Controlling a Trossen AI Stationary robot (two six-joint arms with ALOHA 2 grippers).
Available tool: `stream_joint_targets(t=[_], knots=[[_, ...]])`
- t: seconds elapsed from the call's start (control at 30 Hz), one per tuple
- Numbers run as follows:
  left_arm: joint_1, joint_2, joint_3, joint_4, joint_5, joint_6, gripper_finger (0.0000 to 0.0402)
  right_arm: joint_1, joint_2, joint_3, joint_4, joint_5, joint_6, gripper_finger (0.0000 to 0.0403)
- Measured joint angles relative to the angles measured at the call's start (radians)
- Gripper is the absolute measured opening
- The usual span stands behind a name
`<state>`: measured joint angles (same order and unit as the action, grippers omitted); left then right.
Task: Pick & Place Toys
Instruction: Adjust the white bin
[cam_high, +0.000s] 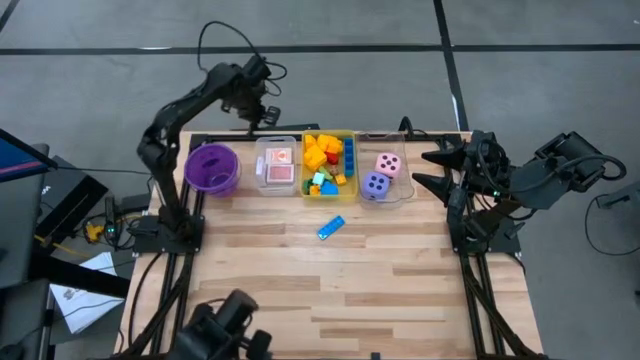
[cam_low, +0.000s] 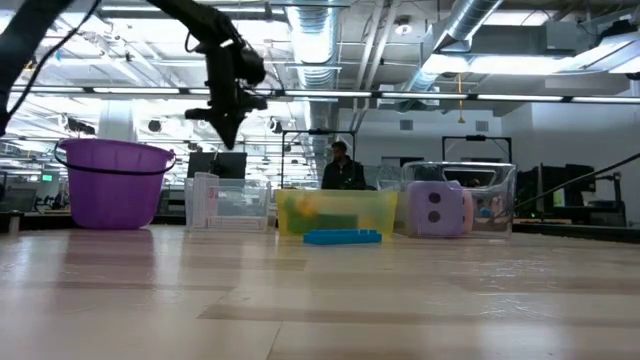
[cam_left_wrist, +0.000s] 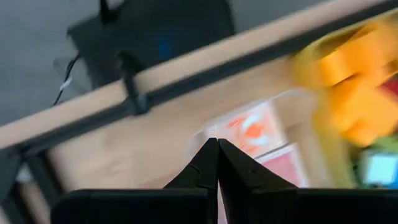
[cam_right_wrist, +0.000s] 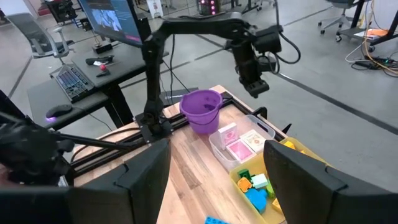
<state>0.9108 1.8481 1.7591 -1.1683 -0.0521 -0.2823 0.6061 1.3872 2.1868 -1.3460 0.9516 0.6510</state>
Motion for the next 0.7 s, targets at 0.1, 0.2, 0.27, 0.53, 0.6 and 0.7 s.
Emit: stream_joint_targets(t=[0.1,0.2,0.27,0.53,0.6,0.7], knots=[[0.036,0.049,0.055,-0.092,0.002,0.044,0.0000,0.000,0.000,0.000,0.000,0.000,-0.005,0.0250],[0.058,0.076,0.063,-0.157,0.025,0.102,0.0000,0.000,0.000,0.000,-0.008,0.000,-0.008,0.0250],[0.064,0.097,0.063,-0.212,0.025,0.140,0.0000,0.000,0.000,0.000,-0.010,0.000,-0.021,0.0250],[0.012,0.165,0.058,-0.304,-0.048,0.273,0.0000,0.000,0.000,0.000,-0.008,-0.001,-0.058,0.0250],[-0.006,0.180,0.058,-0.325,-0.080,0.301,0.0000,0.000,0.000,0.000,-0.008,-0.002,-0.058,0.0250],[-0.030,0.199,0.058,-0.351,-0.082,0.327,0.0000,0.000,0.000,0.000,-0.009,-0.002,-0.060,0.0250]])
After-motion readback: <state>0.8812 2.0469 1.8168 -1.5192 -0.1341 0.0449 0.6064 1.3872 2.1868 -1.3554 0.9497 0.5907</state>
